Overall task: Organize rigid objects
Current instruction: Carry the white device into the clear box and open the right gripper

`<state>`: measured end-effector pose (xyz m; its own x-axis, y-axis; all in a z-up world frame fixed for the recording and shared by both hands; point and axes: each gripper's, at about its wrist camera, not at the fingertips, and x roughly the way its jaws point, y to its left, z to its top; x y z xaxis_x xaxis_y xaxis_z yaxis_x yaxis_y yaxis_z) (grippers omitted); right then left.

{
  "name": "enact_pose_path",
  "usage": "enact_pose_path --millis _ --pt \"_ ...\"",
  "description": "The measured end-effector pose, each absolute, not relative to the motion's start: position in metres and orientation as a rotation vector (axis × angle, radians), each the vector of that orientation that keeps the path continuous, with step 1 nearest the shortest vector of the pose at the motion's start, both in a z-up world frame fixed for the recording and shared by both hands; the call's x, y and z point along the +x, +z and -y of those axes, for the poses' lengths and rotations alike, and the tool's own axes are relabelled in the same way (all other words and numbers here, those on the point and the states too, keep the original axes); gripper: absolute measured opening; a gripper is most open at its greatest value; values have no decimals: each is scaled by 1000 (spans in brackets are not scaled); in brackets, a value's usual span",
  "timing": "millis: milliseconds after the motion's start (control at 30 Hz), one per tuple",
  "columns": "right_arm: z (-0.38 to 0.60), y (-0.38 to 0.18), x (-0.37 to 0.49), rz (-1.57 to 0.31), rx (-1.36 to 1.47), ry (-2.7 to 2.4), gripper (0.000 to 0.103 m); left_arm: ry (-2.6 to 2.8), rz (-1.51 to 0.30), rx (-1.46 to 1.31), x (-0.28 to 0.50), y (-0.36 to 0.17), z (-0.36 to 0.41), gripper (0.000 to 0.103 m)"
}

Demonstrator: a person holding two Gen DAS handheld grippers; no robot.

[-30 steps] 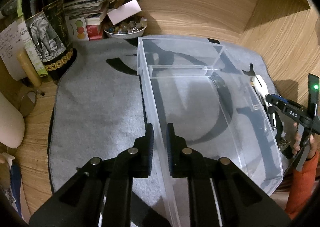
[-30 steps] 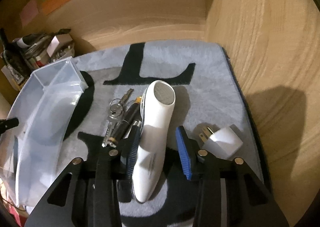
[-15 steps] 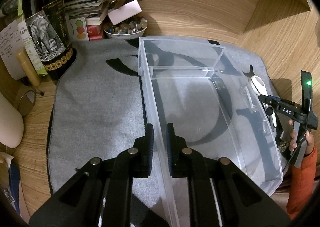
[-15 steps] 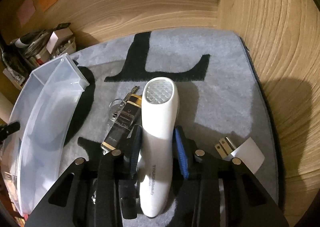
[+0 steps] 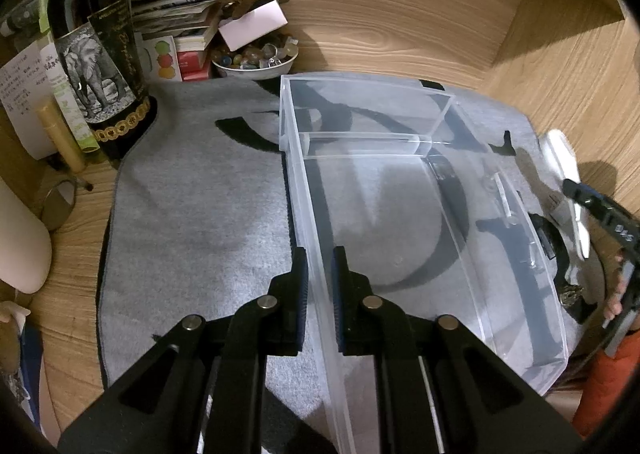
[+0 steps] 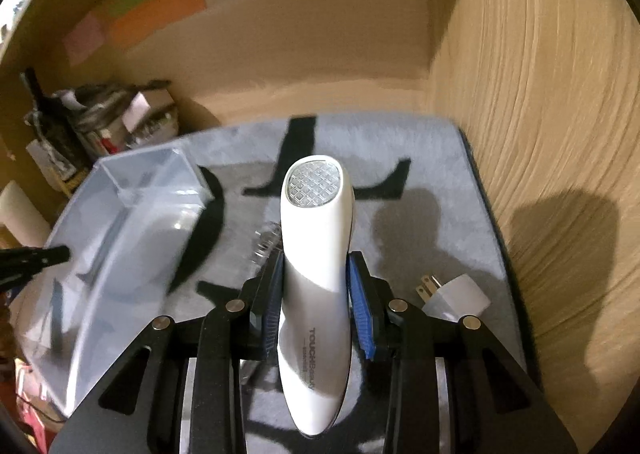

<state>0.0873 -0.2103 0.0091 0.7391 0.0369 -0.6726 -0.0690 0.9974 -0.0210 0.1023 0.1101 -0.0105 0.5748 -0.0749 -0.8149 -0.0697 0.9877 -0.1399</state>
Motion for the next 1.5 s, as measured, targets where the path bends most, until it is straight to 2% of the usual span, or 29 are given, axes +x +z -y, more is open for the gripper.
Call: enact_pose_path --millis 300,600,1067,1500 --pt "169 43 68 -631 -70 178 29 2 -949 -159 100 -12 -110 10" --pt "110 49 70 -608 -112 304 29 0 -938 -148 99 -11 -110 10" --pt "35 4 109 -767 -261 393 29 -7 -922 -137 96 -11 -108 11" --pt "9 -25 138 -926 -421 390 29 -12 -909 -131 93 -11 -108 11"
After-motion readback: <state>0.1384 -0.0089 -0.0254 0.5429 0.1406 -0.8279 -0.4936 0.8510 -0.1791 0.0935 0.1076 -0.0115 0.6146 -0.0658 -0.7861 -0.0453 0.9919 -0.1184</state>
